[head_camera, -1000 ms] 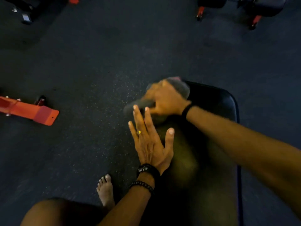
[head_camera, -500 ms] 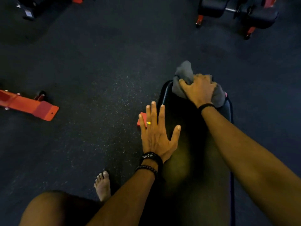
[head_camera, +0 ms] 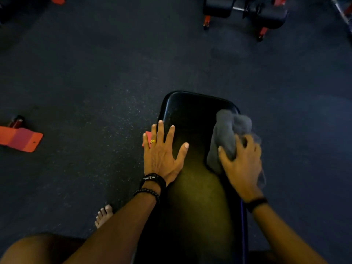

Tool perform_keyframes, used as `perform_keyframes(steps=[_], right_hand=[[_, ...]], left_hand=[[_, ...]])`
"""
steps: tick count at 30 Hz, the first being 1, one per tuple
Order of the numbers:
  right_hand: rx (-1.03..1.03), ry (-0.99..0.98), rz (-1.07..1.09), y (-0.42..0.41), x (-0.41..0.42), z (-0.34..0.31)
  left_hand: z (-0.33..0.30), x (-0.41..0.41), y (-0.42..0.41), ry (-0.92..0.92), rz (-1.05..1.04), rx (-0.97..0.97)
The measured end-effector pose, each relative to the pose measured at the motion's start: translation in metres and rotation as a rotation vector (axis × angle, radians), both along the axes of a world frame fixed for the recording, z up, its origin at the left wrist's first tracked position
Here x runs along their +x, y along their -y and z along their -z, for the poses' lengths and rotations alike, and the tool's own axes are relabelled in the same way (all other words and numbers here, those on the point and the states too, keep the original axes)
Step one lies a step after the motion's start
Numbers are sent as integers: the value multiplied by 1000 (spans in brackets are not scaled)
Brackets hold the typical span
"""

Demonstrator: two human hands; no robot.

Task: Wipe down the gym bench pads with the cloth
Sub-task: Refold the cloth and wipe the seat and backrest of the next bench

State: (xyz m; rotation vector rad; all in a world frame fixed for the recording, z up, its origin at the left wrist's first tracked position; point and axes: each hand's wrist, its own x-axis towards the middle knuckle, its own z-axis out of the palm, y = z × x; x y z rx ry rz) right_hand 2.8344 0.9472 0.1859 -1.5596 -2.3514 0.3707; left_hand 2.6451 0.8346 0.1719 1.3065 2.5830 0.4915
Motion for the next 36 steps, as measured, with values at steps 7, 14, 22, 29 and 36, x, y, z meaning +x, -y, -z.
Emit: perform_keyframes(steps=[7, 14, 22, 29, 36], right_hand=[[284, -388, 247, -72, -44, -16], [-127, -22, 210, -126, -87, -16], [233, 81, -532, -89, -51, -4], [31, 149, 40, -48, -53, -4], [-328, 498, -233, -67, 35, -83]], left_hand=[[1, 2, -3, 6, 14, -5], [0, 4, -1, 30, -16, 20], [1, 2, 2, 51, 2, 54], [2, 0, 12, 75, 51, -90], [-101, 1, -30, 153, 146, -304]])
